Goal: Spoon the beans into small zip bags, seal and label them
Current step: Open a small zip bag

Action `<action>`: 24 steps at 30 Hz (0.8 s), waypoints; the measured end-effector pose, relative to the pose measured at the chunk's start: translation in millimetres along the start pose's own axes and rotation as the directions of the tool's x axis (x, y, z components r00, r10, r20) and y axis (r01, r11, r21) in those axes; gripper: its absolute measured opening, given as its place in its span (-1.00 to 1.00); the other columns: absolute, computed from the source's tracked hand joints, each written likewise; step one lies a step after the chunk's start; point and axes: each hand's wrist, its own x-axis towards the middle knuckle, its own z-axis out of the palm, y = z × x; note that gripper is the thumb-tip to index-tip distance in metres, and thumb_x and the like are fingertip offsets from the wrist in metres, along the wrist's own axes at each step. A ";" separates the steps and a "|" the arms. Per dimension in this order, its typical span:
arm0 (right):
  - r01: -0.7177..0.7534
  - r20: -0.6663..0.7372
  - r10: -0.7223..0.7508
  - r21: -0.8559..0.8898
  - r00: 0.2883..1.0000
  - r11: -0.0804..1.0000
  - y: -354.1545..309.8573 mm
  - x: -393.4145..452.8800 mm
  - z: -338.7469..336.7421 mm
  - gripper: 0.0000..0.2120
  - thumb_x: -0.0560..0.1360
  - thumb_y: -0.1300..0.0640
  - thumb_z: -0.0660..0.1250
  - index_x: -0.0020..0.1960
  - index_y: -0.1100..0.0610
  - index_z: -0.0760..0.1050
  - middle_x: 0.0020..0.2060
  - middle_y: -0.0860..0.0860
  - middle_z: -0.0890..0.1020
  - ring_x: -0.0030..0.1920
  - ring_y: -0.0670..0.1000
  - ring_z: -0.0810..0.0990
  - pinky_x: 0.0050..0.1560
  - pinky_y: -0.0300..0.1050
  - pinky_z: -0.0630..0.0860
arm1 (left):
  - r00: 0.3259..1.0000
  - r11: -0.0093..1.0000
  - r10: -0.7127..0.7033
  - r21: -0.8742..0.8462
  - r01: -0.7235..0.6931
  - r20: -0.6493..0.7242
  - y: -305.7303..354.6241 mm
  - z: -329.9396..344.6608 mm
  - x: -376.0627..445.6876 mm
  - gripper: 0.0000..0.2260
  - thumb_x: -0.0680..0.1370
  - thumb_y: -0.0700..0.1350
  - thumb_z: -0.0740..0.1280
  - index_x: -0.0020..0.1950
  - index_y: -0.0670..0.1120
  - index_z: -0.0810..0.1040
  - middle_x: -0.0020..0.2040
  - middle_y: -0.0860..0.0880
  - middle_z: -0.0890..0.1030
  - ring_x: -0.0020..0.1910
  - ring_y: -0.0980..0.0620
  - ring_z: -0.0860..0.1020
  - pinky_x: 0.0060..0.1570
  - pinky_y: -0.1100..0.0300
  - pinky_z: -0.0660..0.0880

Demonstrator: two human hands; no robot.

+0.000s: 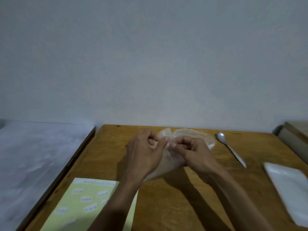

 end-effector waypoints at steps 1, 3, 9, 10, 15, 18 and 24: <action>0.001 0.032 -0.002 0.030 0.999 1.000 -1.4 -1.4 3.5 -0.86 0.57 0.15 0.38 0.03 0.18 0.68 -0.10 0.15 0.74 -0.03 0.12 0.72 -0.07 -0.02 0.64 | 0.997 0.996 -0.058 -0.066 0.061 0.052 1.8 -0.2 -1.8 -0.71 0.48 0.21 0.44 -0.22 0.01 0.55 -0.30 0.05 0.58 -0.28 0.08 0.55 -0.27 0.04 0.53; -0.027 0.126 0.017 0.079 0.992 0.996 -2.6 -3.9 8.1 -0.85 0.58 0.19 0.35 0.09 0.16 0.66 -0.05 0.12 0.74 -0.01 0.09 0.72 -0.13 -0.06 0.65 | 0.976 0.971 -0.171 -0.146 0.191 0.135 4.3 -0.3 -3.6 -0.65 0.47 0.25 0.43 -0.24 -0.02 0.57 -0.33 0.04 0.61 -0.32 0.10 0.58 -0.32 0.11 0.52; -0.145 0.257 0.092 0.195 0.962 0.970 8.0 -4.2 -1.3 -0.77 0.55 0.15 0.39 0.18 0.16 0.65 0.06 0.12 0.70 -0.02 0.04 0.67 -0.18 -0.03 0.61 | 0.901 0.834 -0.313 -0.368 0.412 0.300 -0.9 -3.4 -2.2 -0.67 0.45 0.16 0.50 -0.22 -0.10 0.62 -0.30 -0.06 0.67 -0.29 0.01 0.62 -0.15 -0.06 0.65; -0.167 0.252 0.109 0.221 0.961 0.961 10.4 -4.8 -4.0 -0.76 0.54 0.15 0.40 0.17 0.18 0.65 0.04 0.14 0.71 -0.04 0.03 0.67 -0.19 -0.05 0.61 | 0.899 0.828 -0.300 -0.380 0.412 0.320 0.1 -2.9 -3.4 -0.70 0.47 0.14 0.49 -0.21 -0.10 0.63 -0.30 -0.08 0.66 -0.29 0.00 0.61 -0.09 -0.10 0.65; -0.182 0.220 0.132 0.226 0.966 0.957 18.6 -9.5 -16.6 -0.81 0.59 0.21 0.34 0.14 0.19 0.66 0.02 0.15 0.73 -0.03 0.04 0.71 -0.17 -0.03 0.63 | 0.900 0.874 -0.251 -0.317 0.369 0.357 4.5 8.1 -12.4 -0.79 0.57 0.00 0.42 -0.16 -0.13 0.64 -0.30 -0.11 0.64 -0.29 -0.01 0.59 -0.03 -0.18 0.63; -0.135 0.200 0.097 0.186 0.975 0.973 20.1 -13.9 -20.5 -0.77 0.56 0.10 0.38 0.16 0.18 0.65 0.01 0.11 0.73 0.02 0.05 0.72 -0.05 0.05 0.66 | 0.897 0.894 -0.237 -0.276 0.351 0.374 10.1 14.5 -14.9 -0.81 0.60 -0.07 0.38 -0.15 -0.14 0.65 -0.24 -0.19 0.66 -0.26 -0.03 0.61 -0.07 -0.10 0.64; -0.097 0.157 0.078 0.120 0.985 0.988 22.7 -17.9 -29.8 -0.82 0.56 0.19 0.39 0.10 0.23 0.67 -0.05 0.17 0.73 -0.08 0.05 0.72 -0.11 -0.06 0.67 | 0.906 0.977 -0.119 -0.113 0.179 0.407 17.2 12.8 -13.8 -0.79 0.62 -0.04 0.33 -0.13 -0.11 0.62 -0.24 -0.09 0.68 -0.20 -0.08 0.67 -0.06 -0.17 0.64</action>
